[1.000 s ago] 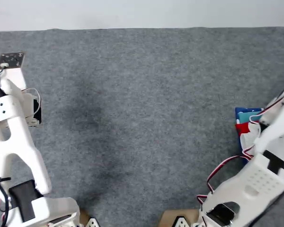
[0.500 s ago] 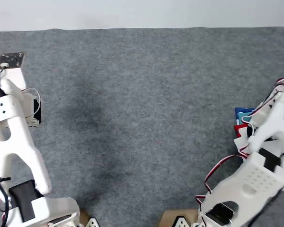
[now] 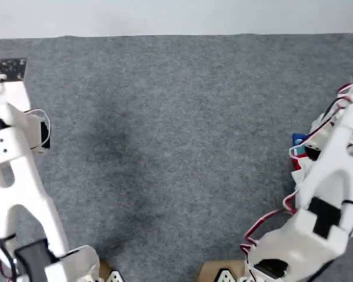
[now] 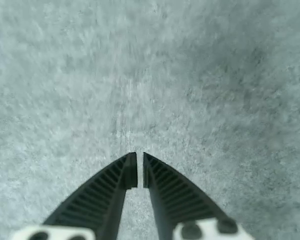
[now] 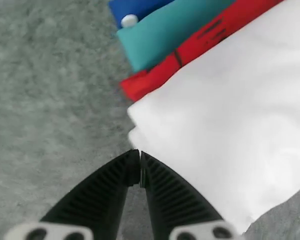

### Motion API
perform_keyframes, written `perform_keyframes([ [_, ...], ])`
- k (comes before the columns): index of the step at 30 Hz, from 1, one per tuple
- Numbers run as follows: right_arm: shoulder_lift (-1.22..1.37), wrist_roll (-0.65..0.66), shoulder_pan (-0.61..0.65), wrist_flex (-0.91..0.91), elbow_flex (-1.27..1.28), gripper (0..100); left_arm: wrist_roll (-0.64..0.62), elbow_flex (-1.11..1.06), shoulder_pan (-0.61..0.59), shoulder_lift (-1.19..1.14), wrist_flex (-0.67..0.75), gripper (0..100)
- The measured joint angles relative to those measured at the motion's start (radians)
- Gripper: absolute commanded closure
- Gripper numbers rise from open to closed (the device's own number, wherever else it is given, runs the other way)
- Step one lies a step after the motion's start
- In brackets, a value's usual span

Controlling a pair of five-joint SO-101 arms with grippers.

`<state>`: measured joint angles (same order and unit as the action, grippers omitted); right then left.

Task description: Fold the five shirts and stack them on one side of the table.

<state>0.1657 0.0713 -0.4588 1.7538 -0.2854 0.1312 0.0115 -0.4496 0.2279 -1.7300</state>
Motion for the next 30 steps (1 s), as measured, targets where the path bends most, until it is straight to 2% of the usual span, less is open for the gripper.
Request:
perform_keyframes([
  [4, -0.126, 0.002, 0.034, 0.0, 0.137, 98.7, 0.008, 0.0, -0.011, 0.023, 0.0, 95],
  [9, -0.253, 0.002, 0.035, 0.0, 0.321, 98.7, 0.13, 0.0, -0.098, 0.023, 0.0, 95],
  [14, -0.302, 0.078, 0.018, 0.0, 0.454, 98.7, 0.324, 0.0, -0.287, 0.023, 0.095, 93],
  [18, -0.302, 0.109, -0.017, 0.0, 0.505, 98.8, 0.543, 0.0, -0.431, 0.023, 0.204, 85],
  [20, -0.302, 0.112, -0.038, 0.0, 0.517, 98.9, 0.649, -0.005, -0.485, 0.023, 0.265, 80],
  [23, -0.302, 0.115, -0.075, 0.0, 0.529, 98.9, 0.743, -0.058, -0.555, 0.023, 0.402, 76],
  [30, -0.304, 0.117, -0.158, 0.0, 0.555, 98.9, 0.905, -0.272, -0.651, -0.068, 0.841, 75],
])
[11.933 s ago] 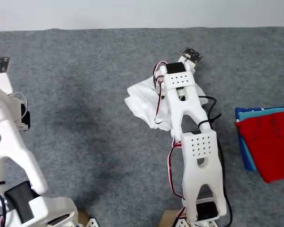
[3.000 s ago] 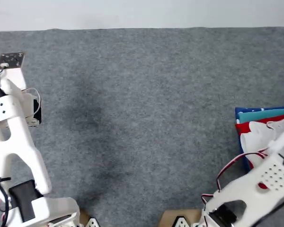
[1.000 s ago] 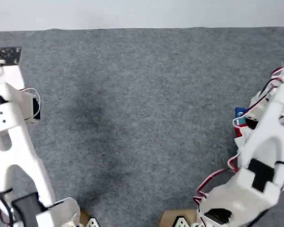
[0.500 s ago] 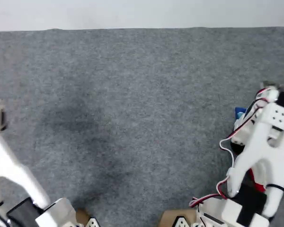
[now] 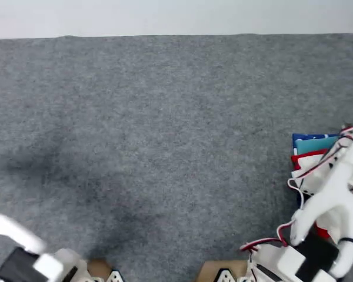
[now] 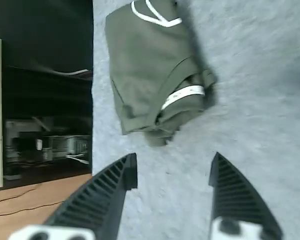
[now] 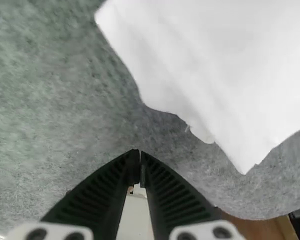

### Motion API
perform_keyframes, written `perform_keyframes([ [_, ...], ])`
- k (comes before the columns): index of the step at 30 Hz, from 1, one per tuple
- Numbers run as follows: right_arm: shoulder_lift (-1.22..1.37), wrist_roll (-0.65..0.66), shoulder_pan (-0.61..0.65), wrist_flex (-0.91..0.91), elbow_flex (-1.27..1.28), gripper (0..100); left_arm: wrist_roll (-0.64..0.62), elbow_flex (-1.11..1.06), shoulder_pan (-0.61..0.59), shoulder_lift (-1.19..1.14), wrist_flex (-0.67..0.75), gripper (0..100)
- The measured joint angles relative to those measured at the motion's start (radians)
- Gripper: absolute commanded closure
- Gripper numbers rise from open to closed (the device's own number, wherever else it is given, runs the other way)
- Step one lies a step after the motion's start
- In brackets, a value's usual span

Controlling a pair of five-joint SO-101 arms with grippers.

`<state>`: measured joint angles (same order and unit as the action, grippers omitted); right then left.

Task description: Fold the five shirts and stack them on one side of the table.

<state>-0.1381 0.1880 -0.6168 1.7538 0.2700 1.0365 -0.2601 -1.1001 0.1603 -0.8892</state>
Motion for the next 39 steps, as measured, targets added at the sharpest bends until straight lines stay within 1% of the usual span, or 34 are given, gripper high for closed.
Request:
perform_keyframes([
  [3, -0.002, 0.0, -0.014, 0.0, 0.025, 98.9, 0.02, -0.011, -0.021, -0.118, 0.176, 75],
  [6, -0.002, 0.0, -0.014, 0.0, 0.064, 98.9, 0.051, -0.011, -0.034, -0.25, 0.31, 75],
  [8, -0.002, 0.0, -0.014, 0.0, 0.087, 98.9, 0.058, 0.002, -0.046, -0.334, 0.364, 75],
  [10, -0.002, 0.0, -0.014, 0.0, 0.1, 98.9, 0.061, 0.04, -0.049, -0.417, 0.387, 75],
  [13, -0.002, 0.0, -0.014, 0.0, 0.104, 98.9, 0.063, 0.107, -0.049, -0.539, 0.399, 77],
  [18, -0.002, 0.0, -0.014, 0.0, 0.104, 98.9, 0.063, 0.236, -0.041, -0.729, 0.402, 87],
  [24, -0.002, 0.0, -0.014, 0.0, 0.104, 98.9, 0.058, 0.348, -0.002, -0.876, 0.399, 100],
  [28, -0.002, 0.0, -0.014, 0.0, 0.104, 98.9, 0.048, 0.388, 0.023, -0.904, 0.4, 100],
  [34, -0.002, 0.0, -0.014, 0.0, 0.104, 98.9, -0.157, 0.402, 0.071, -0.842, 0.391, 100],
  [36, -0.002, 0.0, -0.014, 0.0, 0.104, 98.9, -0.215, 0.402, 0.089, -0.779, 0.348, 100],
  [39, -0.002, 0.0, -0.014, 0.0, 0.104, 98.9, -0.272, 0.402, 0.129, -0.677, 0.241, 100],
])
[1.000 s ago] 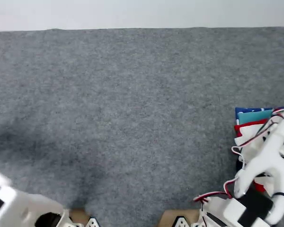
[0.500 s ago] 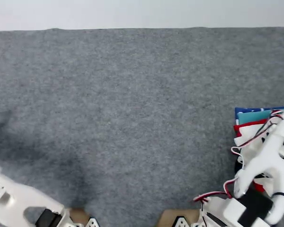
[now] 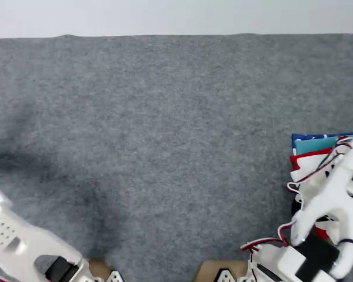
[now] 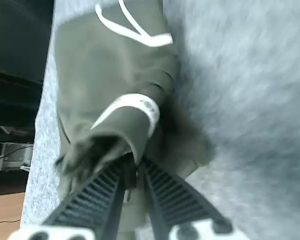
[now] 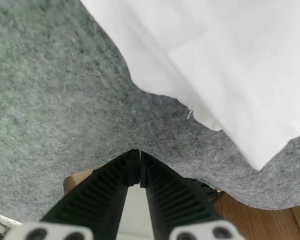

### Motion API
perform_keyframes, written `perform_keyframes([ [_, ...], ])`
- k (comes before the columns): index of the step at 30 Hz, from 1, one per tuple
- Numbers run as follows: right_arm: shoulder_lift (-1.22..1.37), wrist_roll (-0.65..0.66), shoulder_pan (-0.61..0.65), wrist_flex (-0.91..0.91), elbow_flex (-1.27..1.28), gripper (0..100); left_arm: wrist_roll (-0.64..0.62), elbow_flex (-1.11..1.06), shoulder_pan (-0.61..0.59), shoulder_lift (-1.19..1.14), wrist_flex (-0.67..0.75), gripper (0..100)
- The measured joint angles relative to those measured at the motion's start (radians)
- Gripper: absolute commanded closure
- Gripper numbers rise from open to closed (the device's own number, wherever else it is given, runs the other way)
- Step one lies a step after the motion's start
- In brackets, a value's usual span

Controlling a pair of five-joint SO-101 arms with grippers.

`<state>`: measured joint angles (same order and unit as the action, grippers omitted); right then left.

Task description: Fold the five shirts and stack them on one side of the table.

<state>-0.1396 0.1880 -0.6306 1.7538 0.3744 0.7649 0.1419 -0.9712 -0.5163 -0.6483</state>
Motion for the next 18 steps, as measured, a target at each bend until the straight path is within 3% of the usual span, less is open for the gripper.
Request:
perform_keyframes([
  [8, 0.0, 0.0, 0.0, 0.0, 0.0, 98.9, -0.189, 0.0, 0.219, 0.322, -0.313, 100],
  [13, 0.0, 0.0, 0.0, 0.0, 0.0, 98.9, -0.344, 0.0, 0.456, 0.563, -0.465, 100],
  [18, 0.0, 0.0, 0.0, 0.0, 0.0, 98.9, -0.477, 0.0, 0.721, 0.783, -0.509, 100],
])
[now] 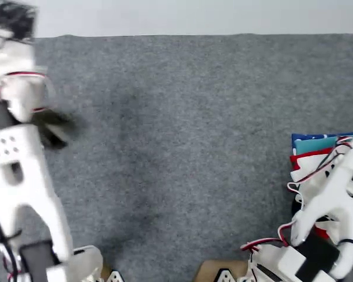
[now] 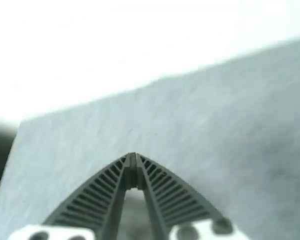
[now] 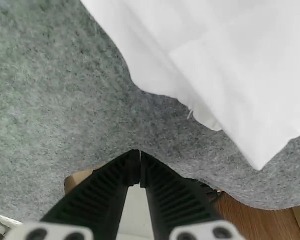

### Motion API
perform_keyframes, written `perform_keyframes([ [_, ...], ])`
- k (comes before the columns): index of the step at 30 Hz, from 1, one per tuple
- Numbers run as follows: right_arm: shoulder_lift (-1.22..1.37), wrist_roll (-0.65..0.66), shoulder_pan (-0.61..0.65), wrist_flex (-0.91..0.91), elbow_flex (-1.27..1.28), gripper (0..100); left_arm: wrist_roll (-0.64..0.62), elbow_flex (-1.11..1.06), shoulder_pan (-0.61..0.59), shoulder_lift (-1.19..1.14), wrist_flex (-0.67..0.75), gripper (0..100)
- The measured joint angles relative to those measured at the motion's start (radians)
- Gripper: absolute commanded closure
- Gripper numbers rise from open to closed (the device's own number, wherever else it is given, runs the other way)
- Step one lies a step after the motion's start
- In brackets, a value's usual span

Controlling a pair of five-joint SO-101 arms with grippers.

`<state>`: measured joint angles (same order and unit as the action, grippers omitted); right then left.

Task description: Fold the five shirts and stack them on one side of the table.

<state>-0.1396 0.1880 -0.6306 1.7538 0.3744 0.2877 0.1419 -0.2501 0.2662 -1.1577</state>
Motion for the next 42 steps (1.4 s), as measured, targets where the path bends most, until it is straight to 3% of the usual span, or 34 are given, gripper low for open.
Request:
perform_keyframes([
  [6, 0.0, 0.0, 0.0, 0.0, 0.0, 98.9, -0.098, 0.008, 0.241, 0.161, -0.038, 100],
  [9, 0.0, 0.0, 0.0, 0.0, 0.0, 98.9, -0.106, 0.009, 0.284, 0.17, -0.081, 99],
  [15, 0.0, 0.0, 0.0, 0.0, 0.0, 98.9, -0.072, 0.009, 0.118, 0.069, -0.141, 91],
  [22, 0.0, 0.0, 0.0, 0.0, 0.0, 98.8, 0.095, 0.009, -0.184, -0.161, -0.144, 85],
  [28, 0.0, 0.0, 0.0, 0.0, 0.0, 98.8, 0.232, 0.008, -0.376, -0.397, -0.13, 83],
  [34, 0.0, 0.0, 0.0, 0.0, 0.0, 98.9, 0.305, 0.008, -0.448, -0.611, -0.021, 80],
  [42, 0.0, 0.0, 0.0, 0.0, 0.0, 98.9, 0.308, 0.008, -0.439, -0.713, 0.071, 82],
])
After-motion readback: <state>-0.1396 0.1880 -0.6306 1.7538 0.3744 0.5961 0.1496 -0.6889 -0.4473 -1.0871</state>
